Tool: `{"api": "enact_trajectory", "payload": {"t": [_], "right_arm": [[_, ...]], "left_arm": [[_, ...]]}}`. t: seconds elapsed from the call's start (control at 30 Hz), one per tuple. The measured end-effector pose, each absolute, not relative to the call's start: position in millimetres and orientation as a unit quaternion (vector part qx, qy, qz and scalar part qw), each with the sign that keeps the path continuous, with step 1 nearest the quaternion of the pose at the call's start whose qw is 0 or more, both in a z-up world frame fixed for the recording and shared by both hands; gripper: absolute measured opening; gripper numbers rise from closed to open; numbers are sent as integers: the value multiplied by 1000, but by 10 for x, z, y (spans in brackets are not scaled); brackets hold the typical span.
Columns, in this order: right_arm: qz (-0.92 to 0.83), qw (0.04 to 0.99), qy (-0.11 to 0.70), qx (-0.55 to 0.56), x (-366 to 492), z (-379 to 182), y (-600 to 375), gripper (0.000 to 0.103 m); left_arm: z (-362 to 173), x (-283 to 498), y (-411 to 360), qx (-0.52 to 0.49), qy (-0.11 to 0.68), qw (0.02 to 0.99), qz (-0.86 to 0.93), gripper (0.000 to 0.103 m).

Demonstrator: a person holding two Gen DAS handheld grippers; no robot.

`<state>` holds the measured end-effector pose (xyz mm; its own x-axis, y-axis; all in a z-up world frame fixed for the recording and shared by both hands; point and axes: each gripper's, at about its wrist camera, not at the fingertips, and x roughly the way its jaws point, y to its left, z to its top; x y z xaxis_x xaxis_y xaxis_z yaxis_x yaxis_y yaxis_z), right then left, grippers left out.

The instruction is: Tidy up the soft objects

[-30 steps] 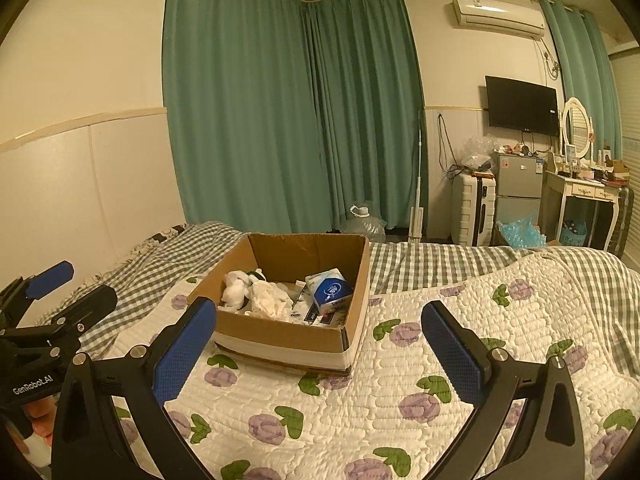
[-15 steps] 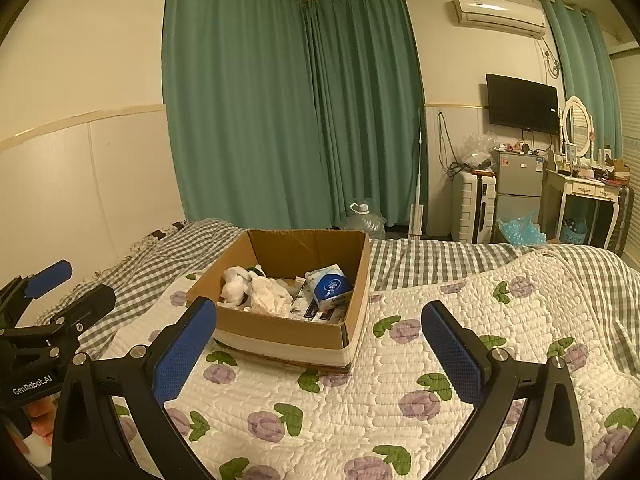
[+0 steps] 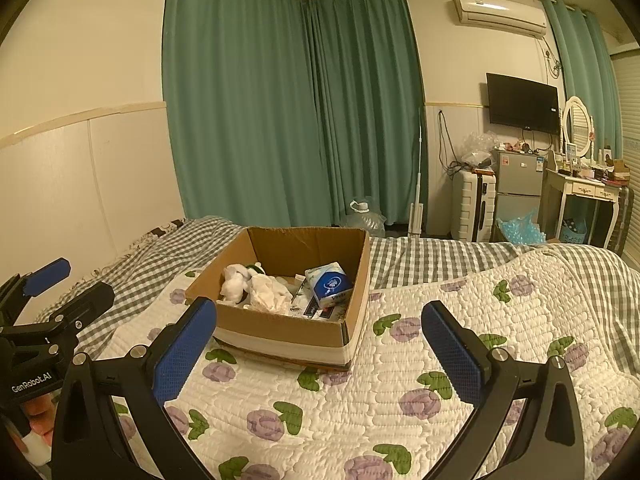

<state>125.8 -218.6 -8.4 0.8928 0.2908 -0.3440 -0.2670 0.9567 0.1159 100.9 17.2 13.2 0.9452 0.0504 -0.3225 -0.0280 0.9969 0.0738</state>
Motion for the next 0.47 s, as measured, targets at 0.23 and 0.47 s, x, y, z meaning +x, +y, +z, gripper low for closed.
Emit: {"api": "enact_trajectory", "payload": {"t": [0.23, 0.47], "right_arm": [[143, 972, 185, 33, 1252, -114, -2191, 103], [143, 971, 186, 34, 1258, -130, -2202, 103]], "left_arm": [[114, 1004, 150, 35, 168, 985, 24, 93], [96, 1002, 112, 38, 171, 984, 24, 93]]}}
